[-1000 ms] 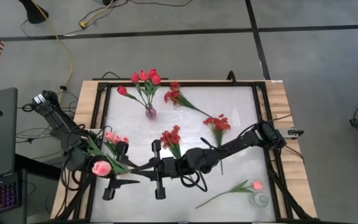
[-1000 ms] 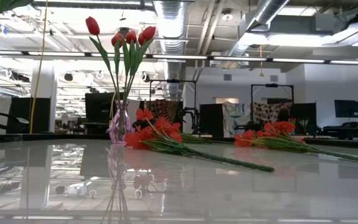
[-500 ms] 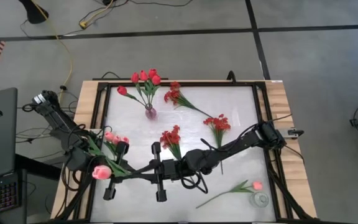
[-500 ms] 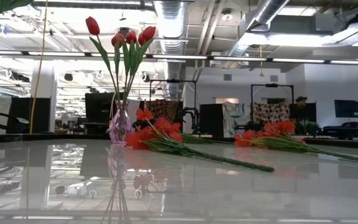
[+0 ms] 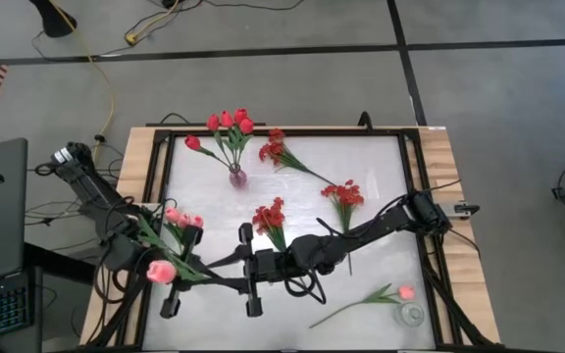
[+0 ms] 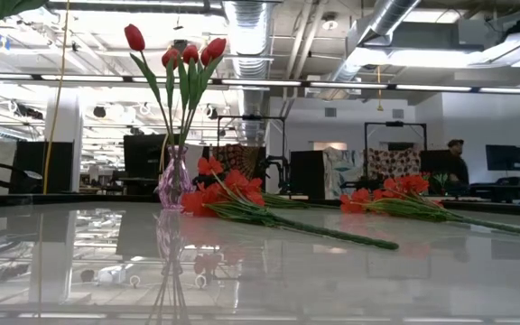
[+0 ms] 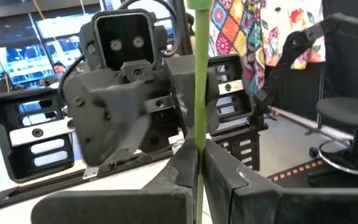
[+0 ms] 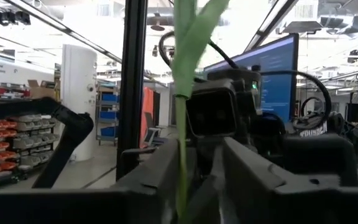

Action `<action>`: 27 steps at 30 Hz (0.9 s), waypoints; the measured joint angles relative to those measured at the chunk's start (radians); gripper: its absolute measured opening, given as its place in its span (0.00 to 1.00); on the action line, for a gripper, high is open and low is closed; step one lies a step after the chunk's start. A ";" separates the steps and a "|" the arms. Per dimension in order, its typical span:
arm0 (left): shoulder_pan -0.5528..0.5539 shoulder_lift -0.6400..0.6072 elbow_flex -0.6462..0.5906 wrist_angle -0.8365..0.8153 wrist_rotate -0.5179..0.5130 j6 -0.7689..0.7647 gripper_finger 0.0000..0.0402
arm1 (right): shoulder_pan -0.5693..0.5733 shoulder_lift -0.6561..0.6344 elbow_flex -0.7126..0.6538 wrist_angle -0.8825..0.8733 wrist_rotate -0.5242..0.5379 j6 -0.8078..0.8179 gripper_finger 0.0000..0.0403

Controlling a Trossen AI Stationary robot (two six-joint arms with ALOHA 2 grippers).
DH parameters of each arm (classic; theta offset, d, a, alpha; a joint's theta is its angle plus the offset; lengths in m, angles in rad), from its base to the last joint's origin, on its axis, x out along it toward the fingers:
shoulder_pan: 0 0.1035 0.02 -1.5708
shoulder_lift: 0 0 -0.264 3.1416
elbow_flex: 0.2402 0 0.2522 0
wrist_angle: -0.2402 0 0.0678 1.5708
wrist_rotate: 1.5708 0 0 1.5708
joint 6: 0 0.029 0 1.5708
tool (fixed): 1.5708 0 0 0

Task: Sort flowers into vase by color
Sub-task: Put the pink tulip into the red vase

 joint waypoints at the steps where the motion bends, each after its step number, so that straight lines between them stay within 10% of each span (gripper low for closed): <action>1: -0.005 0.000 0.013 -0.017 -0.003 0.002 0.00 | 0.000 0.000 0.000 -0.009 0.000 0.000 0.42; 10: -0.051 0.000 0.167 -0.278 -0.070 -0.033 0.00 | -0.007 -0.024 0.000 -0.068 0.011 -0.061 0.68; 27: -0.270 -0.125 0.308 -0.707 -0.230 -0.286 0.00 | 0.019 -0.077 0.000 -0.396 0.075 -0.026 0.71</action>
